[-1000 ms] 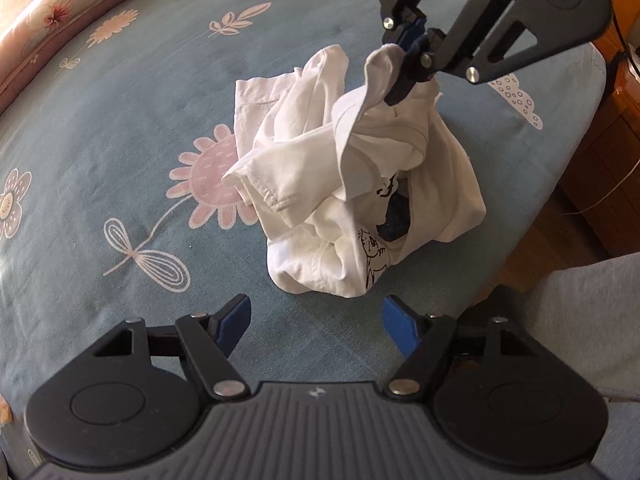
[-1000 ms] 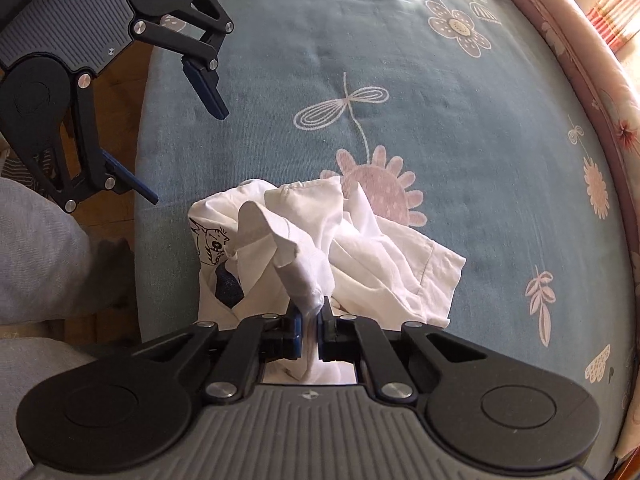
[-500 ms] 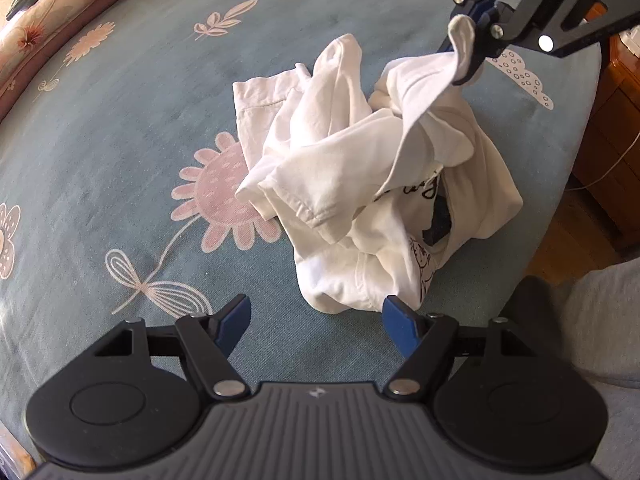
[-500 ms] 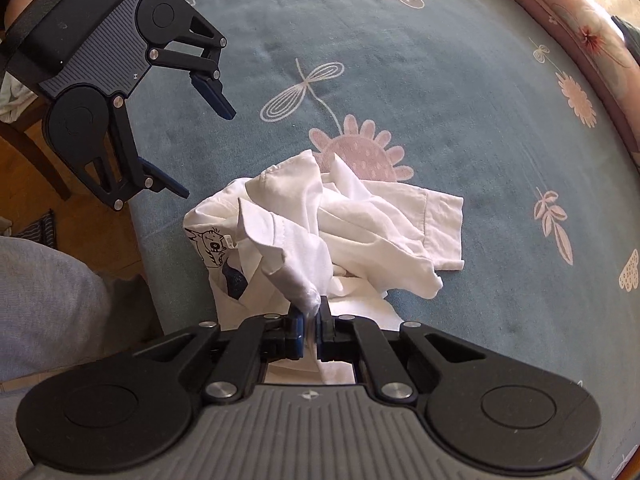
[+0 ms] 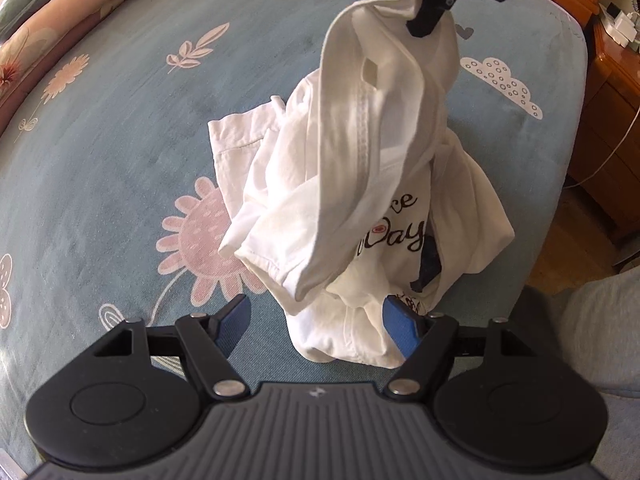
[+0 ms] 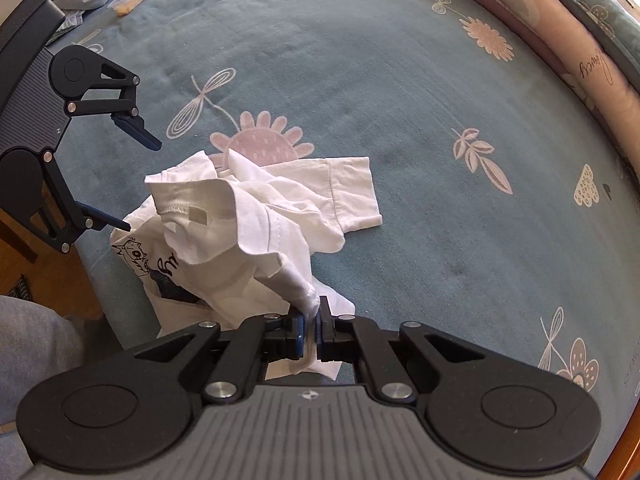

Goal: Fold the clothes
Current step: 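Lift the shirt with both grippers and pull them apart to unfold it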

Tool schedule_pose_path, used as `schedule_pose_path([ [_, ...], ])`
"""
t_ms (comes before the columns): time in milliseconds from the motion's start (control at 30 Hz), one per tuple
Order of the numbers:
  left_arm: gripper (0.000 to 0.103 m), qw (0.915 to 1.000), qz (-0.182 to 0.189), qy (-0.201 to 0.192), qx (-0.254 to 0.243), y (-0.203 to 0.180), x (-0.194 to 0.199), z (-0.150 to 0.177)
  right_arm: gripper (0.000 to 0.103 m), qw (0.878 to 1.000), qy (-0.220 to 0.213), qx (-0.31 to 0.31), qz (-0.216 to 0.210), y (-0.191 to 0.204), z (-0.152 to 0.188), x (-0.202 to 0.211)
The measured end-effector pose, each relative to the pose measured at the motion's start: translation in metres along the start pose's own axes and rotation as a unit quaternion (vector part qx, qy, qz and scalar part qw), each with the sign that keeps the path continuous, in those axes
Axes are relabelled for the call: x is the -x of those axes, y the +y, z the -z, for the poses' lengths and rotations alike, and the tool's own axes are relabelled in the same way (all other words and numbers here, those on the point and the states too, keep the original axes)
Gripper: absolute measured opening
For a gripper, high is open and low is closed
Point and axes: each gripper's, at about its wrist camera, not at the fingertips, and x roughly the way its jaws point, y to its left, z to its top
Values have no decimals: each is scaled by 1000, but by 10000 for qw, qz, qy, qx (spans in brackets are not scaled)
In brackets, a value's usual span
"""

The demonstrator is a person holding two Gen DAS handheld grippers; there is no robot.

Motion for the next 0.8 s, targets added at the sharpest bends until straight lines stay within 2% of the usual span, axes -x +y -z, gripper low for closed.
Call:
schedule_pose_path([
  [233,73,9993,32,38,-365,-4,-6,-8,6,9984,59,-539,145,-23,21,-5],
  [400,74,9975,79,18,-695,-1,-16,-13,6,9982,-14,-595,78,-17,37,-6],
  [533,79,9937,312,-90,-1077,9,-23,-14,6,9993,-31,-377,8,-1,49,-8],
  [633,78,9909,519,-135,-1232,19,-21,-13,6,9997,-51,-254,-13,8,55,-10],
  [800,76,9868,1132,-326,-1113,54,-3,-16,6,9998,-163,-134,-34,14,68,-15],
])
